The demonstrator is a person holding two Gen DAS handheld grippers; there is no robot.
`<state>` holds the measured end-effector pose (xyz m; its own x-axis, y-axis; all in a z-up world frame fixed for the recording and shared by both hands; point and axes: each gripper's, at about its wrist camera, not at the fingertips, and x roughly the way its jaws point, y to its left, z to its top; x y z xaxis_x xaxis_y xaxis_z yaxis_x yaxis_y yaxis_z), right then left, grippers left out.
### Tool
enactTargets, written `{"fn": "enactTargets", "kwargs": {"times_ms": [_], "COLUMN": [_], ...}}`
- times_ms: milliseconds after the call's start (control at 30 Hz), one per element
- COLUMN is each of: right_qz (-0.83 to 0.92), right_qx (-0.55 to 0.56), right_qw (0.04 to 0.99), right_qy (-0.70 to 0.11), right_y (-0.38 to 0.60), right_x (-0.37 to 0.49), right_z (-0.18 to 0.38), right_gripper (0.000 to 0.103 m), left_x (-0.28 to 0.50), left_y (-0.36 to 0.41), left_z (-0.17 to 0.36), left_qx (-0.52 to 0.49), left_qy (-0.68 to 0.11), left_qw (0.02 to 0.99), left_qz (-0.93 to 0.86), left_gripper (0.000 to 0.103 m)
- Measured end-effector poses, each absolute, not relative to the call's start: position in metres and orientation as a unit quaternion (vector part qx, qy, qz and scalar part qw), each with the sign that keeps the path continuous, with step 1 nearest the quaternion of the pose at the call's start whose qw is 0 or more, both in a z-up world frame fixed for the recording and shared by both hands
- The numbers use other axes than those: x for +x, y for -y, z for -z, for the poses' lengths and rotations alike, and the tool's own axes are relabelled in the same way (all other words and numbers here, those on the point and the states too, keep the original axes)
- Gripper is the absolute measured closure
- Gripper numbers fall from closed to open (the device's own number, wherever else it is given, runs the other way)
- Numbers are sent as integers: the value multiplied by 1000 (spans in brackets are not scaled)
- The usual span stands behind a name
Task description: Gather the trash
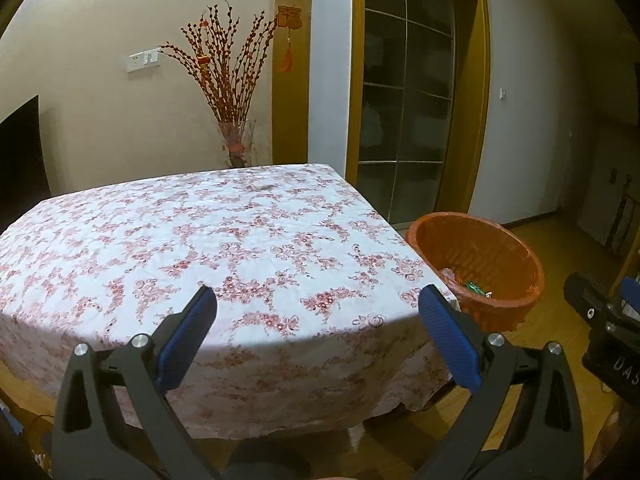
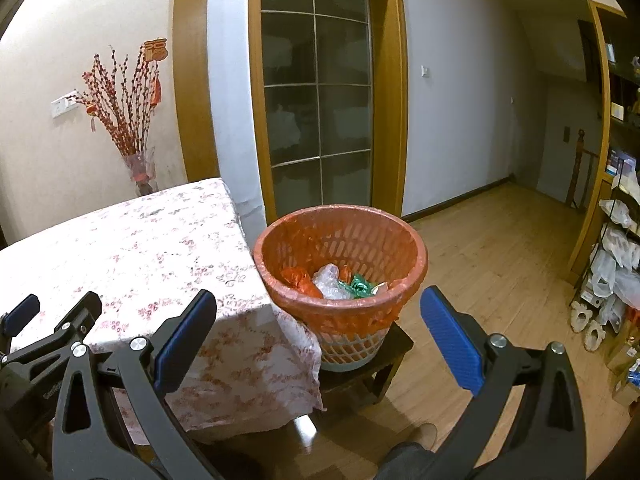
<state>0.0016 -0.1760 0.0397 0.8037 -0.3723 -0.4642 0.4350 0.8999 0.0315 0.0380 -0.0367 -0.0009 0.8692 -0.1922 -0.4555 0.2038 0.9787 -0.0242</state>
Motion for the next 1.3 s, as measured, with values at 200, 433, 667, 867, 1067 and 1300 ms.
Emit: {"fn": "enactTargets", "kwargs": {"times_ms": [200, 433, 667, 867, 1067, 1300], "right_qz": [221, 224, 229, 231, 229, 231], "right_qx": [69, 69, 69, 70, 68, 69], "right_qw": [946, 945, 941, 940, 940, 938], "right_qy": [-225, -229, -239, -241, -245, -250], "right_y": [176, 177, 177, 177, 176, 177], "right_x": [-8, -17, -20, -22, -22, -21], "right_z": [-39, -32, -26, -26, -24, -22], "right_gripper": [3, 3, 3, 3, 3, 3], "left_x": [28, 19, 16, 14, 14, 17], "left_y": [36, 35, 33, 32, 33, 33], "left_z": [-1, -2, 1, 5, 7, 11], "left_qx": [15, 14, 14, 14, 15, 14], "left_qy": [-221, -214, -220, -225, -229, -237], "left_qw": [970, 971, 970, 970, 969, 969], "left_qz": [100, 101, 100, 95, 88, 70], "left_gripper": [4, 4, 4, 4, 4, 4]}}
